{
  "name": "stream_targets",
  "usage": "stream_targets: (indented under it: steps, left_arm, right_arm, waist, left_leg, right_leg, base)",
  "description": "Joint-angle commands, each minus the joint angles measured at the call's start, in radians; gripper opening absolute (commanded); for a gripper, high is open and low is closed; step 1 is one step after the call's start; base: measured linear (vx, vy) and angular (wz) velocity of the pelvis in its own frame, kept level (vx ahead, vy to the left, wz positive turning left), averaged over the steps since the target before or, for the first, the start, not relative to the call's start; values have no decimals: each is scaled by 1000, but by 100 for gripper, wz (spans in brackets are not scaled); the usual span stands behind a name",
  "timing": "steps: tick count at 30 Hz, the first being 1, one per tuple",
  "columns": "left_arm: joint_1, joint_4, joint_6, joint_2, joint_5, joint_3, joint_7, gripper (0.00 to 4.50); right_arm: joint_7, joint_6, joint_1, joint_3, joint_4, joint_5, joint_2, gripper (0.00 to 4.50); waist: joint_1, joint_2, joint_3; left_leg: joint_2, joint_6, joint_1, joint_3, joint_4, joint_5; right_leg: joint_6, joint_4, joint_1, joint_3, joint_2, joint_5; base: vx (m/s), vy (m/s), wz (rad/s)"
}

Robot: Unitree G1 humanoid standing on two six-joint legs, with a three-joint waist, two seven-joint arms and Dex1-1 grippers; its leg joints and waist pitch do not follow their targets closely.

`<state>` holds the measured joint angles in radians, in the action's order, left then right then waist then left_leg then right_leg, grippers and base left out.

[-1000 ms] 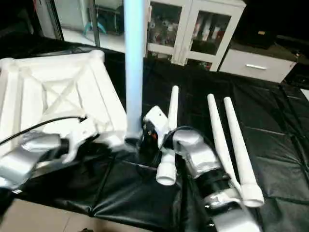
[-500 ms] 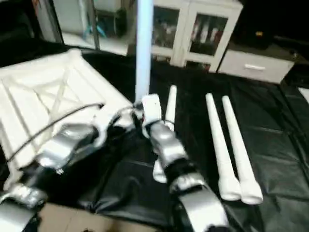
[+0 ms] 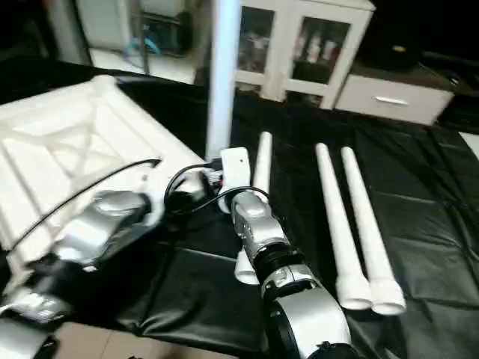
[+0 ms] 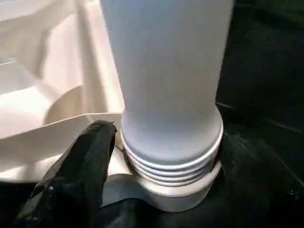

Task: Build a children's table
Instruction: Rotate leg to tighten

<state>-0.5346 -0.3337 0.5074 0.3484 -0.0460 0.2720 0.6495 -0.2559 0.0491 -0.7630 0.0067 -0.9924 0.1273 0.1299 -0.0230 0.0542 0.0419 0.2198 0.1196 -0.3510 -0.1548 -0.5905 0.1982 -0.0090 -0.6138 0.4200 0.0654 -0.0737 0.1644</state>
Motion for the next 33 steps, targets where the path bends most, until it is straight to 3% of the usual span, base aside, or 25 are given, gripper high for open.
stream_targets:
  steps: [1, 4, 6, 7, 9, 12, 15, 16, 20, 24, 26, 33]
  left_arm:
    - [21, 45, -42, 10, 4, 21, 53, 0]
    - [75, 121, -74, 86, 32, 40, 171, 0]
    - [92, 147, -92, 110, 47, 44, 213, 0]
    - [102, 164, -96, 123, 58, 46, 238, 0]
    - [132, 212, -103, 165, 95, 51, 314, 0]
    - [150, 251, -90, 201, 119, 61, 379, 0]
    - [172, 298, -61, 240, 134, 72, 441, 0]
    - [178, 308, -54, 245, 141, 71, 452, 0]
    - [179, 311, -61, 248, 141, 69, 451, 0]
    - [174, 304, -65, 248, 138, 66, 443, 0]
    - [175, 304, -64, 249, 137, 65, 439, 0]
    - [185, 314, -59, 254, 136, 61, 438, 0]
  right_arm:
    - [-91, 30, 16, 39, 49, 13, -6, 394]
    - [-261, 74, 73, 113, 175, -9, -128, 422]
    - [-322, 82, 87, 131, 205, -20, -168, 437]
    - [-360, 90, 94, 138, 221, -25, -189, 437]
    - [-485, 124, 120, 156, 281, -13, -248, 445]
    - [-577, 137, 141, 172, 331, -6, -294, 445]
    - [-659, 159, 160, 209, 394, 8, -345, 445]
    - [-686, 165, 162, 222, 407, 12, -357, 445]
    - [-740, 180, 166, 237, 430, 6, -370, 445]
    - [-761, 188, 174, 247, 451, -8, -376, 445]
    - [-757, 192, 174, 247, 455, -1, -372, 429]
    - [-759, 208, 179, 245, 465, 7, -365, 368]
  waist:
    - [-4, -19, -58]
    - [-14, -23, -58]
    - [-14, -21, -59]
    - [-17, -24, -60]
    - [-19, -27, -59]
    - [-22, -25, -57]
    - [-28, -30, -52]
    - [-26, -27, -52]
    - [-27, -26, -51]
    - [-32, -24, -54]
    - [-32, -20, -55]
    - [-33, -22, -54]
  left_leg:
    - [2, -2, -5, -12, 77, 220]
    - [5, -3, -2, -16, 76, 185]
    - [5, -12, -2, -18, 74, 156]
    - [4, -16, 4, -22, 70, 143]
    - [4, -29, 1, -23, 71, 138]
    - [5, -34, 2, -25, 71, 143]
    - [7, -15, 6, -22, 76, 195]
    - [8, -14, 6, -22, 76, 202]
    - [7, -4, 6, -22, 76, 219]
    - [7, -8, 6, -22, 74, 184]
    - [6, -8, 3, -22, 73, 167]
    - [6, -6, 3, -22, 73, 182]
  right_leg:
    - [-173, 69, -53, -41, -51, 238]
    - [-194, 62, -59, -39, -48, 176]
    - [-213, 56, -58, -40, -45, 126]
    - [-231, 52, -56, -41, -44, 86]
    - [-246, 49, -62, -40, -44, 60]
    - [-249, 51, -60, -41, -45, 68]
    - [-235, 57, -59, -41, -47, 148]
    - [-233, 59, -59, -41, -47, 156]
    - [-219, 64, -56, -43, -46, 206]
    - [-226, 59, -58, -42, -45, 162]
    - [-229, 55, -60, -42, -46, 141]
    - [-221, 59, -60, -43, -48, 175]
  base:
    - [0, 0, 0]
    - [0, 0, 0]
    - [0, 0, 0]
    - [0, 0, 0]
    - [0, 0, 0]
    - [0, 0, 0]
    - [0, 0, 0]
    - [0, 0, 0]
    - [0, 0, 0]
    - [0, 0, 0]
    - [0, 0, 0]
    - [0, 0, 0]
